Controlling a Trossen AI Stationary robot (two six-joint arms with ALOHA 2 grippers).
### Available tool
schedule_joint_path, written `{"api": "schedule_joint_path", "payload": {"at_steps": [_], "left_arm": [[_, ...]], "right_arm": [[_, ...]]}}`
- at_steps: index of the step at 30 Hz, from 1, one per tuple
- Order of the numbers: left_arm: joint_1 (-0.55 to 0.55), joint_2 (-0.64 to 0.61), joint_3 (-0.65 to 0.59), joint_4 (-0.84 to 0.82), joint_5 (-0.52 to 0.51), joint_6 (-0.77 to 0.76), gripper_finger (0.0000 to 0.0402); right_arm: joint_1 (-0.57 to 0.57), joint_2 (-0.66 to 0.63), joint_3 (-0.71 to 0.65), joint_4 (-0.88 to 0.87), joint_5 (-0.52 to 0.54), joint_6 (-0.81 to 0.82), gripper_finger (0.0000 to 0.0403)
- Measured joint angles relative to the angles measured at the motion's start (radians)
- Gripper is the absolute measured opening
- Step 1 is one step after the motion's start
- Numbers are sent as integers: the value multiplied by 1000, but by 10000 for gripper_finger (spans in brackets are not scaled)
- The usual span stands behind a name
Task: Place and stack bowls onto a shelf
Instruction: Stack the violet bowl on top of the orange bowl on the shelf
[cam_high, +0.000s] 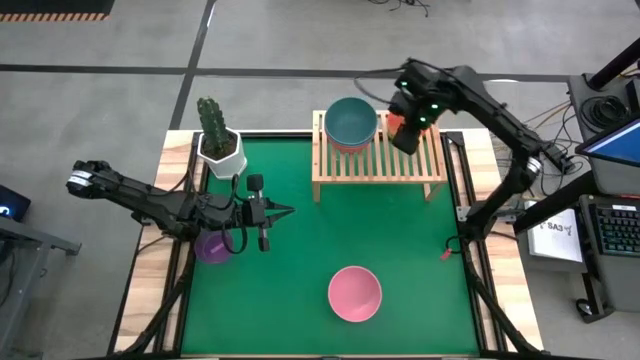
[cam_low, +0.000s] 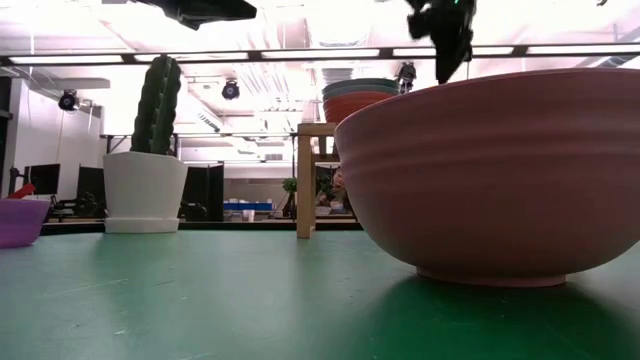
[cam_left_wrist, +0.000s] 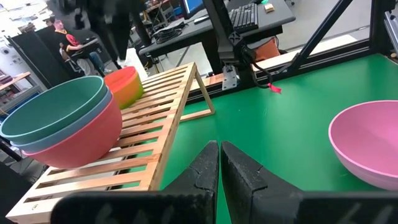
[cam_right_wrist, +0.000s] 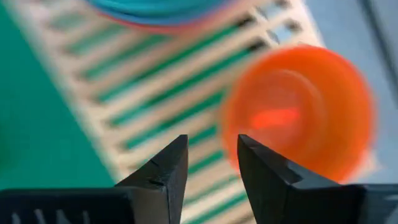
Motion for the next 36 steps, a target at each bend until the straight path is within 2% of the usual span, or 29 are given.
{"api": "schedule_joint_path", "payload": {"at_steps": [3,6,11,14,17,19,21,23,26,27,29,32,34,36], "left_arm": [[0,0,0,0,0,1,0],[0,0,0,-1,0,8,0],[3,0,-2,-2,-1,8,0],[19,0,-2,-5,-15,8,0],[58,-25,-2,-42,-99,-18,0],[90,-65,-4,-105,-116,-28,0],[124,-79,-5,-93,-134,-59,0],[152,-90,1,-78,-126,-80,0],[173,-104,11,-29,-48,-46,0],[175,-100,9,-31,-26,-47,0],[175,-81,4,-37,5,-82,0],[166,-48,3,-40,9,-179,0],[154,-31,17,-36,10,-228,0],[140,-10,32,-37,10,-255,0]], "right_arm": [[5,-100,-86,118,-143,-1,131],[26,-220,-230,307,-202,0,128],[76,-414,-509,630,-208,8,118],[92,-487,-641,806,-208,11,112],[90,-526,-707,920,-203,69,105],[84,-536,-726,1002,-186,108,100],[71,-534,-721,1084,-184,96,94],[63,-529,-688,1090,-188,72,87],[62,-534,-641,1068,-186,59,76],[62,-541,-633,1051,-203,59,72],[76,-565,-634,1009,-302,47,64],[152,-626,-685,951,-445,-16,55],[226,-682,-755,936,-450,-68,51],[292,-741,-837,983,-387,-54,48]]}}
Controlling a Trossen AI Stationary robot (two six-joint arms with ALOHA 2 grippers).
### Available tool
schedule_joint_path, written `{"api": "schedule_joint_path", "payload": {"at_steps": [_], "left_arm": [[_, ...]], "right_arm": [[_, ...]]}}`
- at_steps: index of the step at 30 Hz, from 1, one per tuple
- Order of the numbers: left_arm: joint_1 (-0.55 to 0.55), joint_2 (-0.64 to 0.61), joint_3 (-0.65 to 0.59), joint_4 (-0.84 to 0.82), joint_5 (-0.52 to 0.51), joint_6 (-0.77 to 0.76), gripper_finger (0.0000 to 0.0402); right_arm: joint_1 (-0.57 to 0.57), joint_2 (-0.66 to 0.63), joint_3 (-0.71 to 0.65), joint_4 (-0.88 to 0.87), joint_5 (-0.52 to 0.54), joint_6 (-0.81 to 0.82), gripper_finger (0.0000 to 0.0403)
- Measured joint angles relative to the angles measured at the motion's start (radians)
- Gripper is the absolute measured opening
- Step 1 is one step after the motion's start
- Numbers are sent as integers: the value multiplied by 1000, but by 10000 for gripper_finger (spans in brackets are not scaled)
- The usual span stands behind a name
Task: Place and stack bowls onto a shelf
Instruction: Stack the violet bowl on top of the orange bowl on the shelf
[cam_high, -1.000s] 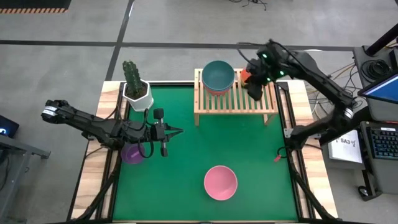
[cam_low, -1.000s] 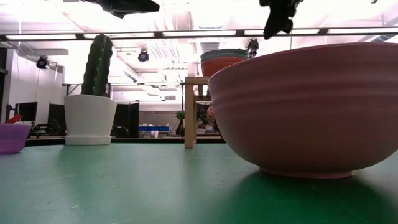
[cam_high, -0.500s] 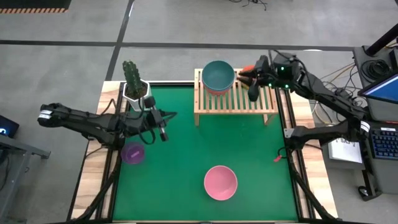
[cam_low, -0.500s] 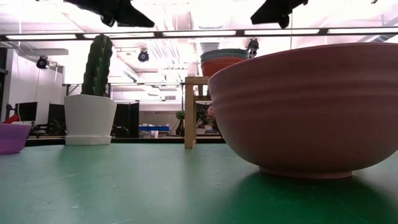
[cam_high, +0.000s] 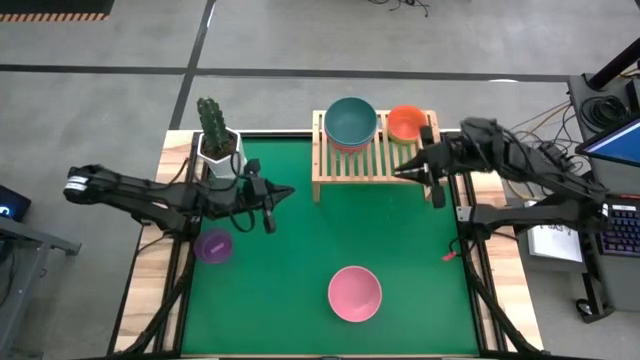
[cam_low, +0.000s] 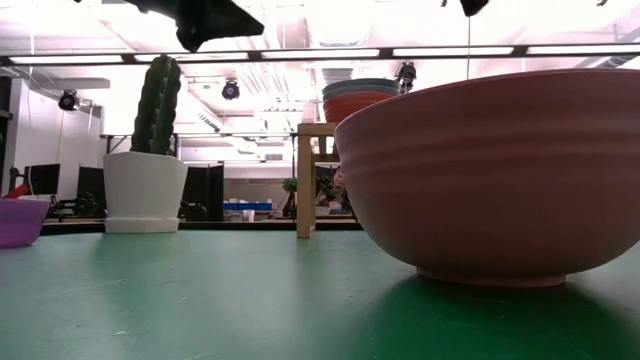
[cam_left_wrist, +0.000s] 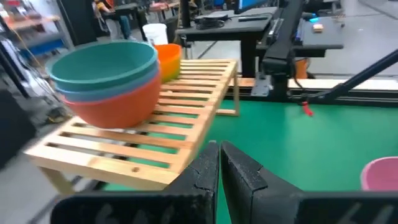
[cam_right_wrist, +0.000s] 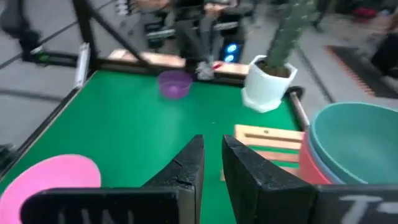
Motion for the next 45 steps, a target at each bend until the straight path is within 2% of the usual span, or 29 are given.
{"api": "schedule_joint_path", "payload": {"at_steps": [3,6,11,20,23,25,28,32,35,37,39,45], "left_arm": [[-25,28,20,-2,0,-93,0],[-66,51,30,-10,0,-177,0],[-137,70,84,-132,2,-326,0],[-239,144,197,-341,1,-690,0],[-268,198,268,-547,21,-931,0],[-284,245,335,-764,75,-1105,0],[-307,344,457,-1060,161,-1283,0],[-338,489,637,-1375,250,-1358,0],[-363,586,705,-1566,270,-1362,0],[-366,620,706,-1637,319,-1361,0],[-365,624,675,-1638,333,-1356,0],[-355,475,439,-1427,347,-1386,0]], "right_arm": [[56,-93,-108,80,90,64,47],[91,-162,-175,101,88,127,47],[124,-233,-272,127,91,151,47],[150,-257,-385,185,88,203,47],[177,-256,-409,186,87,234,47],[205,-257,-424,189,87,244,47],[245,-257,-452,219,88,255,47],[282,-257,-483,271,101,254,47],[300,-257,-495,274,123,254,47],[311,-255,-503,280,133,253,47],[318,-255,-513,291,133,243,47],[323,-257,-525,297,132,232,47]]}}
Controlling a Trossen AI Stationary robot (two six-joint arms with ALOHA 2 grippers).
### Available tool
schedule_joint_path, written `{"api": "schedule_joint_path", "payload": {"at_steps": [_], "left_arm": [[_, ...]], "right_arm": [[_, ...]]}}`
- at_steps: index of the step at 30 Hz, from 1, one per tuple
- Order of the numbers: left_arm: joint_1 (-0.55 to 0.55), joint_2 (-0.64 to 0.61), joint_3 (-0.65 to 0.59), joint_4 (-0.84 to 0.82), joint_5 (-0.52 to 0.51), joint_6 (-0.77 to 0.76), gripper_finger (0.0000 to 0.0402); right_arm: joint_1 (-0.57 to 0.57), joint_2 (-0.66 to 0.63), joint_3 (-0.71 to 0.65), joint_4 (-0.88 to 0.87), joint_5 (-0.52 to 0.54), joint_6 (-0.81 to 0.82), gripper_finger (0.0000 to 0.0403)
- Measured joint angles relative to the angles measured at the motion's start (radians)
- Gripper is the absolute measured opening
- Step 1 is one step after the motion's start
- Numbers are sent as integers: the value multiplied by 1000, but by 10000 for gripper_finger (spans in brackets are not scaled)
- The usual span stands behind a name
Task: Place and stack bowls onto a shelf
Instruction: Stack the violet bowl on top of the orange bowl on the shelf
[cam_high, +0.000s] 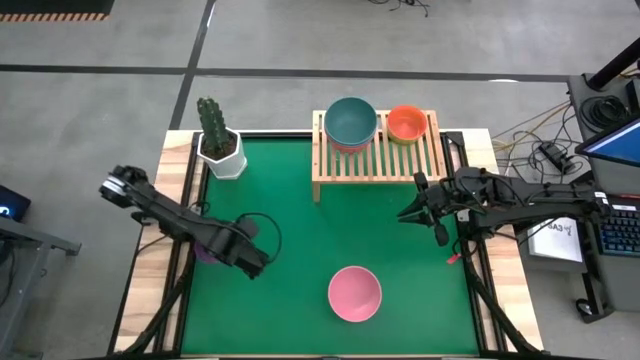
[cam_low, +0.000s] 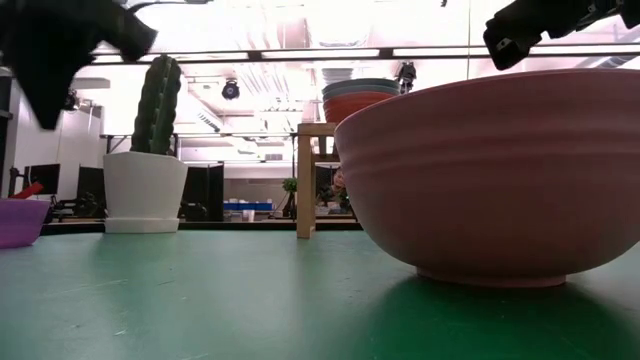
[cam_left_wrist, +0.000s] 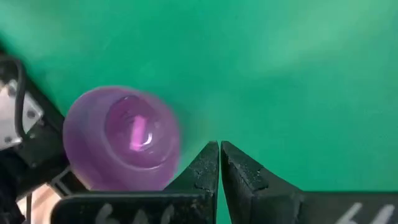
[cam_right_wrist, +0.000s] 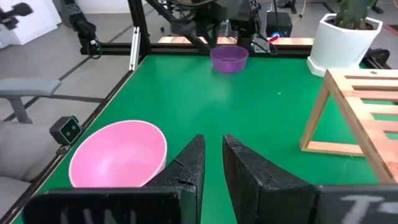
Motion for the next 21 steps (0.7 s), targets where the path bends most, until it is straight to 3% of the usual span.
{"api": "schedule_joint_path", "payload": {"at_steps": [8,14,21], "left_arm": [[2,-214,-265,61,21,-292,7],[2,-276,-394,196,37,-316,55],[2,-254,-484,278,37,-315,116]], "right_arm": [[1,0,-22,-8,-3,13,47],[1,1,-32,5,-3,41,47],[1,0,-32,24,0,58,47]]}}
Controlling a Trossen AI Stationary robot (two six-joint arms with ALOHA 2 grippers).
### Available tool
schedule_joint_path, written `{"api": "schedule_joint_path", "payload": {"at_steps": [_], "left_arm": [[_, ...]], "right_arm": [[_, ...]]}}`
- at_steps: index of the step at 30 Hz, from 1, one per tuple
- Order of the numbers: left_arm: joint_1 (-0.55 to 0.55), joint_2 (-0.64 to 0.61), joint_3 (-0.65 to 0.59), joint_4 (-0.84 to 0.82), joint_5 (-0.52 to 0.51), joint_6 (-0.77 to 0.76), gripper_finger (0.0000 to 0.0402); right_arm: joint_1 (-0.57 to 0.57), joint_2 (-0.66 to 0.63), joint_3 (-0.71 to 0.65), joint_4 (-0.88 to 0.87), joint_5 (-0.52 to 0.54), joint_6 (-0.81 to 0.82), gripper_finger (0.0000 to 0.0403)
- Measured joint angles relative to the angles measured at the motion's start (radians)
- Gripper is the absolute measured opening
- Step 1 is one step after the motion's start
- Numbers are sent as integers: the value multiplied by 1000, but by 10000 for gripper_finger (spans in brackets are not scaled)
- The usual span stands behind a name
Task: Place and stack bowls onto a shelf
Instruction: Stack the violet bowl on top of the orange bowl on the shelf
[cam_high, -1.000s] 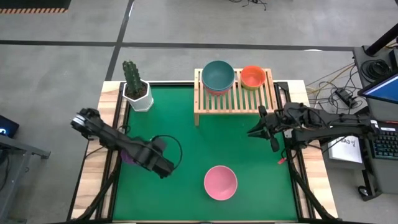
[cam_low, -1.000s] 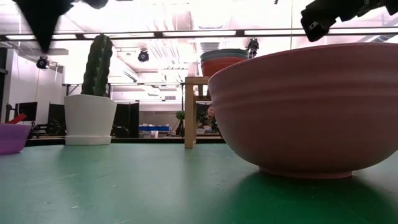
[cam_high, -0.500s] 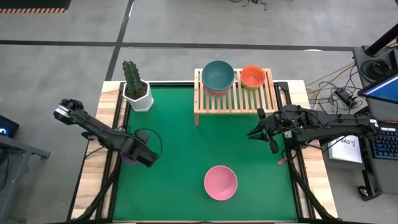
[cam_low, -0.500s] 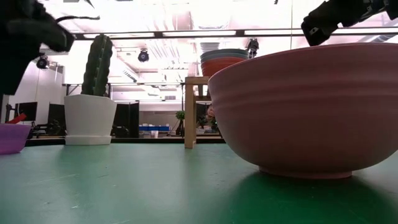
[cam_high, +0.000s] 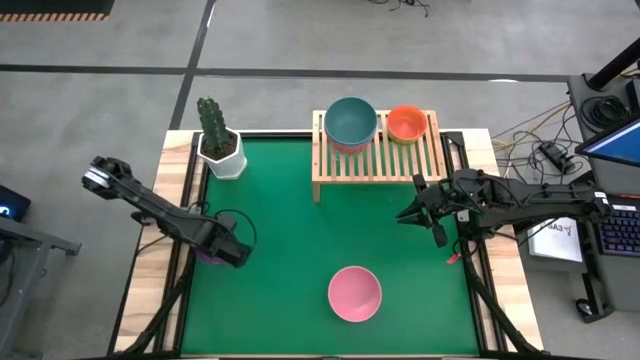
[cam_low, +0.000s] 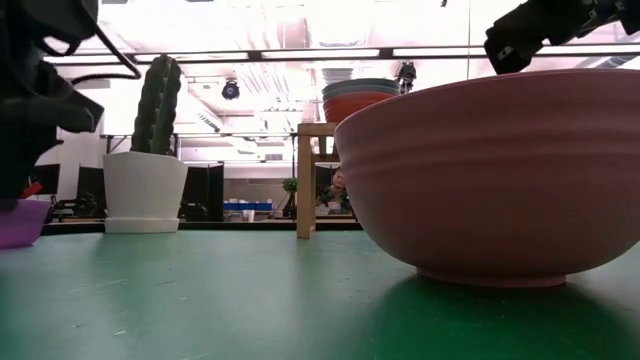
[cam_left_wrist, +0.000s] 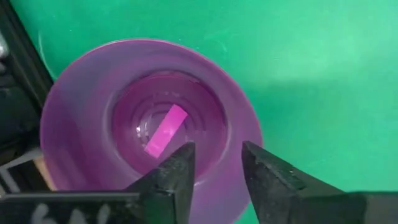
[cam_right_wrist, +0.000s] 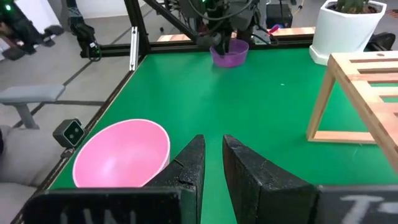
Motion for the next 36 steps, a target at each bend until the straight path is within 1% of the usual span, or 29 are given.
{"api": "schedule_joint_path", "payload": {"at_steps": [3,6,10,15,18,22,27,30,32,34,36], "left_arm": [[0,16,-5,33,0,21,130],[0,24,6,28,-6,34,138],[0,24,33,29,-25,66,139],[-4,24,97,29,-46,133,139],[-10,27,122,61,-51,176,139],[-11,54,101,102,-52,171,139],[-11,140,73,116,-52,134,137],[-11,194,72,118,-52,132,124],[-11,223,72,128,-52,131,107],[-11,248,72,143,-49,138,82],[-12,260,72,169,-47,157,49]], "right_arm": [[0,0,0,3,0,26,47],[0,0,0,16,0,35,47],[0,0,0,56,0,34,47],[0,0,0,74,1,35,47],[0,0,0,74,1,38,47],[0,0,0,74,3,46,47],[0,0,0,74,3,51,47],[0,1,0,74,3,73,47],[0,6,0,74,3,78,47],[0,12,0,74,3,79,47],[0,20,0,74,3,81,47]]}}
